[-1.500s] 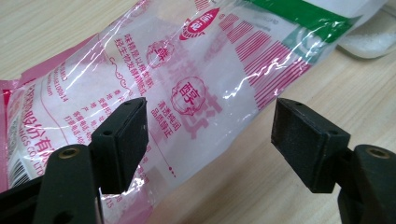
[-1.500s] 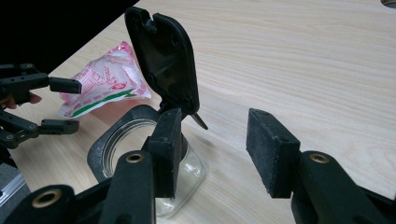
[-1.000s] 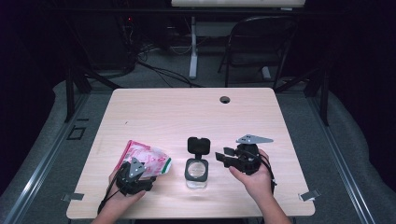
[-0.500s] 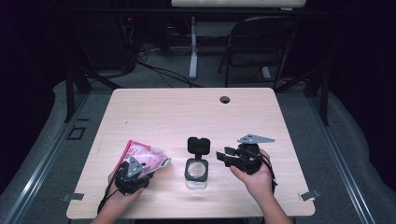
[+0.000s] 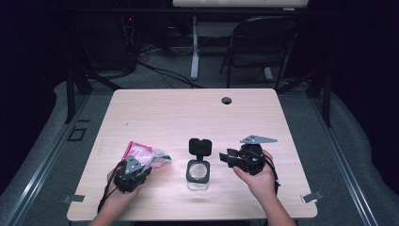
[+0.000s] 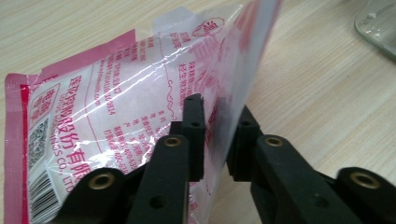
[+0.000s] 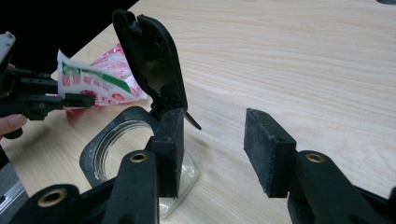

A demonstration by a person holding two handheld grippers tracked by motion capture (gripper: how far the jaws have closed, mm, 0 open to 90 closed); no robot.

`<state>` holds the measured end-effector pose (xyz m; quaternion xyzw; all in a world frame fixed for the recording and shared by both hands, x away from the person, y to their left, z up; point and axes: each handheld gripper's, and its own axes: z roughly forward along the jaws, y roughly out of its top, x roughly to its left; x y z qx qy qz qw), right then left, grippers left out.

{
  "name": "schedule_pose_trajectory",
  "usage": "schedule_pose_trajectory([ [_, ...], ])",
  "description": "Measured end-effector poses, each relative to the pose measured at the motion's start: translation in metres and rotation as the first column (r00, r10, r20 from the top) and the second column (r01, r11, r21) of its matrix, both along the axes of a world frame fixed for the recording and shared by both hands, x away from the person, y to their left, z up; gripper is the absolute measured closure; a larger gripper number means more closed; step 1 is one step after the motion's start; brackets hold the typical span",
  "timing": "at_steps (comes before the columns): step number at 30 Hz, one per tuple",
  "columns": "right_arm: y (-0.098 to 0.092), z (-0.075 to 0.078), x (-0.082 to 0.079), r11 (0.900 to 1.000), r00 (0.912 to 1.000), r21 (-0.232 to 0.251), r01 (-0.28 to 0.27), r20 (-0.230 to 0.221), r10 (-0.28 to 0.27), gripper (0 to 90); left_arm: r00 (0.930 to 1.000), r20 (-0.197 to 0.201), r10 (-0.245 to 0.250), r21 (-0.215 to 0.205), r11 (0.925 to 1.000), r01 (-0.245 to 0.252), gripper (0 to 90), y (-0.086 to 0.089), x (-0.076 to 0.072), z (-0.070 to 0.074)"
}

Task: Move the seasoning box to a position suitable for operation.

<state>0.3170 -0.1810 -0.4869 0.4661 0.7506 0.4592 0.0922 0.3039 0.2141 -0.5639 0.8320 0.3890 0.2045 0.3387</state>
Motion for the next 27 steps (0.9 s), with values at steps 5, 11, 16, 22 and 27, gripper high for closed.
schedule_pose_trajectory([
  [5, 0.003, -0.002, -0.001, 1.000, 1.0000, -0.008, -0.006, -0.004, 0.006, 58.0, 1.0000, -0.004, 0.008, -0.009, 0.9999, -0.008, 87.4, 0.002, 0.001, 0.001],
  [11, 0.002, -0.001, -0.002, 1.000, 1.0000, -0.002, -0.009, 0.001, 0.009, 58.5, 0.9999, -0.012, 0.012, -0.018, 0.9998, -0.012, 89.7, 0.004, 0.002, 0.002],
  [16, 0.000, -0.001, -0.002, 1.000, 0.9998, -0.001, -0.016, -0.008, 0.016, 59.0, 0.9996, -0.025, 0.011, -0.034, 0.9993, -0.011, 89.8, 0.007, 0.004, 0.005],
  [22, -0.003, 0.000, -0.002, 0.998, 0.9985, -0.031, -0.054, -0.010, 0.053, 61.5, 0.9990, -0.043, 0.011, -0.050, 0.9987, -0.013, 89.9, 0.009, 0.006, 0.008],
  [27, -0.005, 0.001, -0.001, 0.997, 0.9983, -0.046, -0.056, -0.016, 0.056, 62.5, 0.9978, -0.064, 0.016, -0.068, 0.9974, -0.021, 90.0, 0.012, 0.009, 0.014],
])
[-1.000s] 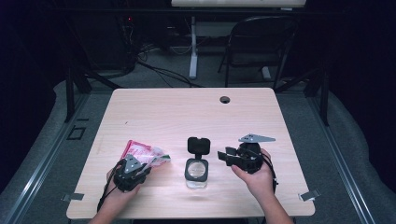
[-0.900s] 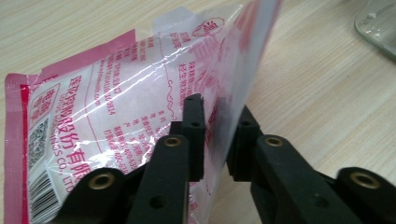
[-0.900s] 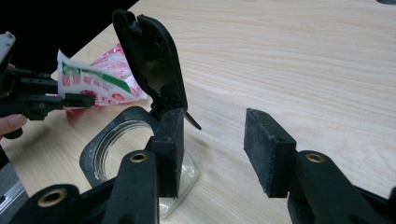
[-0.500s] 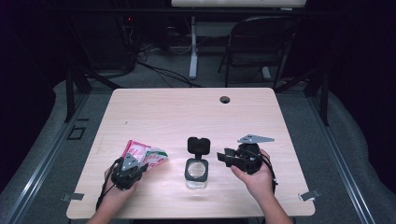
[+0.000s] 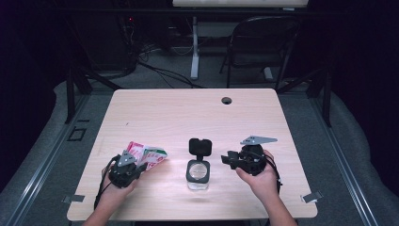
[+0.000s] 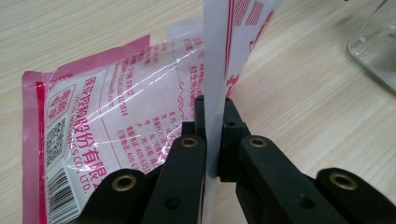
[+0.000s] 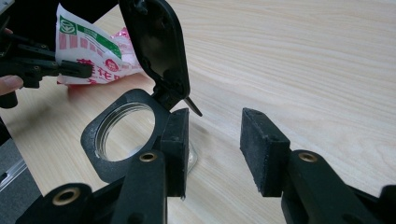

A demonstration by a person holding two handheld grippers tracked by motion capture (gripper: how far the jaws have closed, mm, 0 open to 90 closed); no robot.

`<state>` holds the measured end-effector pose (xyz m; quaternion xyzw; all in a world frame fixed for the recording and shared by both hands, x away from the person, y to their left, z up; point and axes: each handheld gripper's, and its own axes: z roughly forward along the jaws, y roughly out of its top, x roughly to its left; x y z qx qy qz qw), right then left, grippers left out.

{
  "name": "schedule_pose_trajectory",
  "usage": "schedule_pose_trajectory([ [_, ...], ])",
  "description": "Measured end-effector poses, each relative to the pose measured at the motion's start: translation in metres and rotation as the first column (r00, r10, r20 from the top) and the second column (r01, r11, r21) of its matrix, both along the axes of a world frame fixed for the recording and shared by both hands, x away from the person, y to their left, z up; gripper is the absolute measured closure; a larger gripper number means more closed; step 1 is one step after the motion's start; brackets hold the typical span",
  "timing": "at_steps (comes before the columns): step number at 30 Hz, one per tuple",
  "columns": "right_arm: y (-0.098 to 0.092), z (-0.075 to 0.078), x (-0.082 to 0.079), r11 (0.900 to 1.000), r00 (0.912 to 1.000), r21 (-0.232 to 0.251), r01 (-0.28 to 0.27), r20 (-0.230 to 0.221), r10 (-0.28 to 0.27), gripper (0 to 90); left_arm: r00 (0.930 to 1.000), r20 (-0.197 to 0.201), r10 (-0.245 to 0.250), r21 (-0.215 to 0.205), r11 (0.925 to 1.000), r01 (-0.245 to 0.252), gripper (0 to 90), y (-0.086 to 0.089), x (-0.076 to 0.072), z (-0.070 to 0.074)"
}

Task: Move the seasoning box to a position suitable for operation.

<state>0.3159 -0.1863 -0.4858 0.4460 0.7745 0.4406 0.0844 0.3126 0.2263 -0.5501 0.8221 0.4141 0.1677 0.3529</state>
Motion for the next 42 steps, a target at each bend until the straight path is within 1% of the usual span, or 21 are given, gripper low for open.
schedule_pose_trajectory([
  [1, 0.000, 0.000, 0.000, 1.000, 1.0000, 0.000, 0.000, 0.000, 0.000, 62.5, 1.0000, 0.001, 0.000, -0.001, 1.0000, 0.000, 90.0, 0.000, 0.001, 0.001],
  [3, 0.000, -0.001, 0.000, 1.000, 1.0000, 0.006, 0.003, -0.007, -0.003, 62.2, 0.9998, -0.017, 0.006, -0.015, 0.9999, -0.006, 90.0, 0.001, 0.002, 0.001],
  [5, -0.001, -0.001, 0.001, 1.000, 1.0000, -0.008, 0.000, -0.009, 0.000, 61.8, 0.9996, -0.026, 0.005, -0.022, 0.9997, -0.006, 90.0, 0.003, 0.003, 0.001],
  [7, 0.000, -0.003, 0.001, 1.000, 0.9999, 0.006, 0.007, -0.012, -0.007, 61.4, 0.9994, -0.035, 0.009, -0.031, 0.9995, -0.010, 89.9, 0.003, 0.003, 0.001],
  [8, 0.000, -0.003, 0.002, 1.000, 0.9999, 0.001, 0.003, -0.012, -0.003, 61.3, 0.9991, -0.042, 0.011, -0.038, 0.9992, -0.013, 90.0, 0.004, 0.003, 0.001],
  [9, 0.001, -0.004, 0.002, 1.000, 0.9999, 0.007, 0.002, -0.015, -0.002, 61.2, 0.9989, -0.046, 0.010, -0.042, 0.9990, -0.012, 90.0, 0.004, 0.003, 0.001],
  [10, 0.001, -0.005, 0.002, 1.000, 0.9998, 0.006, 0.004, -0.020, -0.004, 61.1, 0.9990, -0.043, 0.011, -0.042, 0.9990, -0.013, 90.0, 0.005, 0.003, 0.001],
  [13, 0.002, -0.006, 0.003, 1.000, 0.9997, -0.001, 0.007, -0.024, -0.007, 60.5, 0.9987, -0.051, 0.005, -0.037, 0.9993, -0.007, 90.0, 0.006, 0.004, 0.004],
  [18, 0.001, -0.006, 0.002, 1.000, 0.9998, -0.006, 0.004, -0.019, -0.004, 60.0, 0.9988, -0.048, -0.004, -0.037, 0.9993, 0.002, 90.0, 0.007, 0.006, 0.009],
  [21, 0.002, -0.005, 0.001, 1.000, 0.9998, -0.005, 0.005, -0.016, -0.005, 59.7, 0.9988, -0.047, -0.013, -0.025, 0.9996, 0.012, 90.0, 0.009, 0.007, 0.014],
  [26, 0.004, -0.001, -0.003, 1.000, 0.9999, -0.010, -0.002, -0.011, 0.002, 59.9, 0.9985, -0.048, -0.025, -0.031, 0.9992, 0.024, 90.0, 0.014, 0.009, 0.024],
  [27, 0.004, -0.001, -0.003, 1.000, 0.9999, -0.010, -0.002, -0.011, 0.002, 59.9, 0.9985, -0.048, -0.025, -0.031, 0.9992, 0.024, 90.0, 0.014, 0.009, 0.024],
  [28, 0.004, 0.000, -0.003, 1.000, 0.9999, -0.005, -0.003, -0.010, 0.003, 60.1, 0.9984, -0.048, -0.030, -0.024, 0.9993, 0.029, 90.0, 0.015, 0.009, 0.026],
  [32, 0.005, 0.000, -0.004, 1.000, 0.9999, 0.000, -0.010, -0.012, 0.010, 60.2, 0.9982, -0.047, -0.038, -0.019, 0.9992, 0.037, 90.0, 0.014, 0.010, 0.030],
  [33, 0.004, 0.000, -0.004, 1.000, 0.9998, -0.008, -0.014, -0.014, 0.013, 60.4, 0.9985, -0.040, -0.038, -0.013, 0.9992, 0.037, 90.0, 0.014, 0.011, 0.031],
  [35, 0.004, -0.001, -0.004, 1.000, 0.9996, -0.002, -0.019, -0.020, 0.019, 60.4, 0.9986, -0.033, -0.041, -0.001, 0.9992, 0.041, 90.0, 0.013, 0.011, 0.034],
  [37, 0.005, -0.002, -0.004, 0.999, 0.9991, -0.011, -0.036, -0.022, 0.036, 60.3, 0.9986, -0.025, -0.046, 0.013, 0.9988, 0.047, 90.0, 0.013, 0.011, 0.038],
  [38, 0.005, -0.003, -0.004, 0.999, 0.9986, -0.015, -0.049, -0.022, 0.048, 59.2, 0.9990, -0.014, -0.043, 0.028, 0.9986, 0.044, 90.0, 0.013, 0.012, 0.043],
  [39, 0.005, -0.003, -0.004, 0.999, 0.9986, -0.015, -0.049, -0.022, 0.048, 59.2, 0.9990, -0.014, -0.043, 0.028, 0.9986, 0.044, 90.0, 0.013, 0.012, 0.043],
  [42, 0.006, -0.003, -0.003, 0.998, 0.9983, -0.018, -0.054, -0.023, 0.053, 58.8, 0.9994, -0.004, -0.033, 0.043, 0.9985, 0.034, 90.0, 0.014, 0.013, 0.052],
])
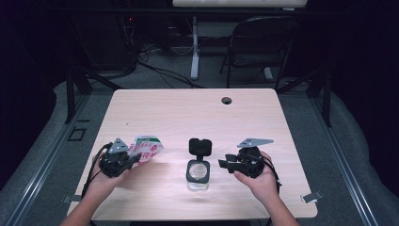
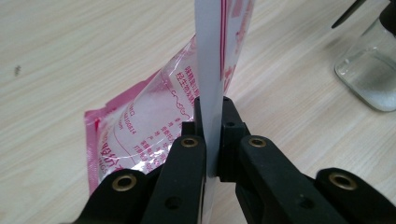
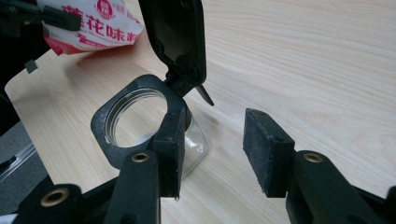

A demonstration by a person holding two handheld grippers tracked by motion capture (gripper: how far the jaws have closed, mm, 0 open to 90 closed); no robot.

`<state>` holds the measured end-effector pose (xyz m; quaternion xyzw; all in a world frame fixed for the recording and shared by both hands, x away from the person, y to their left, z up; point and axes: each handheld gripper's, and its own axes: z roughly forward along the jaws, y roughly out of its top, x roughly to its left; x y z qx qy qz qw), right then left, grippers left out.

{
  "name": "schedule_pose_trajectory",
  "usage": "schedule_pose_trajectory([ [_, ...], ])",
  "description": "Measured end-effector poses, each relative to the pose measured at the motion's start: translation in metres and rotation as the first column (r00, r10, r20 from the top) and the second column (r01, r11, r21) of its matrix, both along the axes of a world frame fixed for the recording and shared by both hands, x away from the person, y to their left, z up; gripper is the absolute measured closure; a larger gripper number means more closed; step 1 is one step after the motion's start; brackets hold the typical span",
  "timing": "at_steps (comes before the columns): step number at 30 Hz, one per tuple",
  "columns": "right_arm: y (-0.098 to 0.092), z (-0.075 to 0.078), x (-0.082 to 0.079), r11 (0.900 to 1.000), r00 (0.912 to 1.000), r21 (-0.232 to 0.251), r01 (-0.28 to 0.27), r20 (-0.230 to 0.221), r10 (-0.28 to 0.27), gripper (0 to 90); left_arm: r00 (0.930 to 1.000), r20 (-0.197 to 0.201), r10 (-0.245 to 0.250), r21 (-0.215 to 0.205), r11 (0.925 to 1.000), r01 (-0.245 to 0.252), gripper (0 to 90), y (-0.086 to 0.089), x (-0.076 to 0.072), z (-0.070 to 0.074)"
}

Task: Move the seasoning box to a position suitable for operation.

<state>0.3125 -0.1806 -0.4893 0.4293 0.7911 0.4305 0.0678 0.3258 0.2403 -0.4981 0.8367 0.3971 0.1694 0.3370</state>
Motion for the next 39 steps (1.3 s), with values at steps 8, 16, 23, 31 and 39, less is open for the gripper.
schedule_pose_trajectory([
  [8, -0.006, 0.002, 0.002, 0.999, 0.9989, 0.023, 0.042, 0.020, -0.043, 57.6, 0.9991, 0.040, 0.011, 0.011, 0.9999, -0.012, 90.0, 0.003, 0.003, 0.022],
  [16, -0.003, 0.002, 0.002, 1.000, 0.9996, 0.018, 0.022, 0.016, -0.022, 55.7, 0.9954, 0.088, 0.039, 0.000, 0.9992, -0.039, 90.0, 0.011, 0.005, 0.046],
  [23, -0.004, 0.004, 0.002, 1.000, 0.9996, 0.023, 0.020, 0.018, -0.021, 55.6, 0.9936, 0.110, 0.028, -0.022, 0.9994, -0.026, 90.0, 0.014, 0.000, 0.061],
  [31, -0.005, 0.005, 0.001, 0.999, 0.9996, 0.037, 0.020, 0.019, -0.021, 55.5, 0.9920, 0.126, -0.001, -0.047, 0.9989, 0.007, 90.0, 0.005, -0.004, 0.064],
  [39, -0.004, 0.008, 0.000, 0.999, 0.9998, 0.035, -0.007, 0.018, 0.007, 56.1, 0.9930, 0.113, -0.034, -0.063, 0.9972, 0.041, 90.0, -0.001, -0.004, 0.062],
])
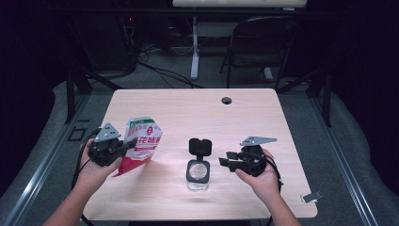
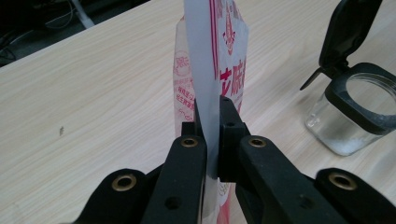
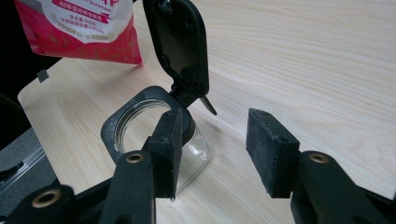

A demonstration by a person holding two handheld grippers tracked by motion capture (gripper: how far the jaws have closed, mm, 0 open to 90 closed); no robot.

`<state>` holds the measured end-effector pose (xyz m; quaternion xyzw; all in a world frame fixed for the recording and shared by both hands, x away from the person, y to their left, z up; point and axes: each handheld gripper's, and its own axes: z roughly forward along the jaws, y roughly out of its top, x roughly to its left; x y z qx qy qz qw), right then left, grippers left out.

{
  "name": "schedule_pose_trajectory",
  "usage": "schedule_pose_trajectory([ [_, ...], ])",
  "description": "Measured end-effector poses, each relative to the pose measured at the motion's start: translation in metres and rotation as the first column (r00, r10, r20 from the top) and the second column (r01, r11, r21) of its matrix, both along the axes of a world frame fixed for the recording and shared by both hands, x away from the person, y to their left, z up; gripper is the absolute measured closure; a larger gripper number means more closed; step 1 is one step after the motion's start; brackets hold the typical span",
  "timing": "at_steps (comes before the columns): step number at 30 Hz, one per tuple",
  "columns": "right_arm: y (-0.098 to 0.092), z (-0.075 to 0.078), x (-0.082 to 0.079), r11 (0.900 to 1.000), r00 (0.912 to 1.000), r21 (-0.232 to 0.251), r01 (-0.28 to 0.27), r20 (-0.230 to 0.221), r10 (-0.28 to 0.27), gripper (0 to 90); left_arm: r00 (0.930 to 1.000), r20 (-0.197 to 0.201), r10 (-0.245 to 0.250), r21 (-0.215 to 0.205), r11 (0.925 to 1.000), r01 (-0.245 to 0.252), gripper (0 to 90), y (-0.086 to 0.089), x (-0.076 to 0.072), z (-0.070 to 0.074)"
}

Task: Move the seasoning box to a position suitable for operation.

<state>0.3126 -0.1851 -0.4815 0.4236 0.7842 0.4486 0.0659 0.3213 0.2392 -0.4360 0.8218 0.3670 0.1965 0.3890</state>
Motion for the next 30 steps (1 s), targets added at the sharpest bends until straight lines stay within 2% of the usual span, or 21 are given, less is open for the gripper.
schedule_pose_trajectory([
  [7, 0.003, 0.007, -0.003, 1.000, 0.9997, -0.013, -0.021, 0.012, 0.022, 57.4, 0.9988, 0.012, -0.048, 0.003, 0.9988, 0.048, 90.0, -0.012, -0.005, 0.004],
  [10, 0.007, 0.010, -0.002, 0.999, 0.9991, -0.034, -0.039, 0.018, 0.039, 57.3, 0.9971, 0.015, -0.075, -0.001, 0.9972, 0.075, 90.0, -0.018, -0.007, 0.006],
  [15, 0.010, 0.016, -0.001, 0.997, 0.9976, -0.028, -0.066, 0.019, 0.066, 57.3, 0.9923, 0.022, -0.122, 0.000, 0.9925, 0.122, 90.0, -0.028, -0.012, 0.009],
  [20, 0.015, 0.023, 0.001, 0.993, 0.9934, -0.022, -0.115, -0.002, 0.114, 56.7, 0.9871, 0.020, -0.159, 0.005, 0.9873, 0.159, 90.0, -0.037, -0.014, 0.009],
  [22, 0.017, 0.026, 0.001, 0.990, 0.9906, -0.036, -0.136, -0.008, 0.136, 56.5, 0.9840, 0.019, -0.177, 0.011, 0.9842, 0.177, 90.0, -0.040, -0.015, 0.009],
  [24, 0.020, 0.028, 0.002, 0.987, 0.9878, -0.043, -0.156, -0.001, 0.156, 56.0, 0.9812, 0.022, -0.192, 0.012, 0.9815, 0.191, 90.0, -0.043, -0.016, 0.010],
  [27, 0.025, 0.031, 0.002, 0.982, 0.9829, -0.053, -0.179, 0.035, 0.181, 54.4, 0.9775, 0.027, -0.209, 0.010, 0.9778, 0.209, 90.0, -0.046, -0.018, 0.011],
  [30, 0.029, 0.034, 0.003, 0.982, 0.9825, -0.051, -0.179, 0.043, 0.182, 54.4, 0.9728, 0.029, -0.230, 0.011, 0.9733, 0.229, 90.0, -0.049, -0.021, 0.010],
])
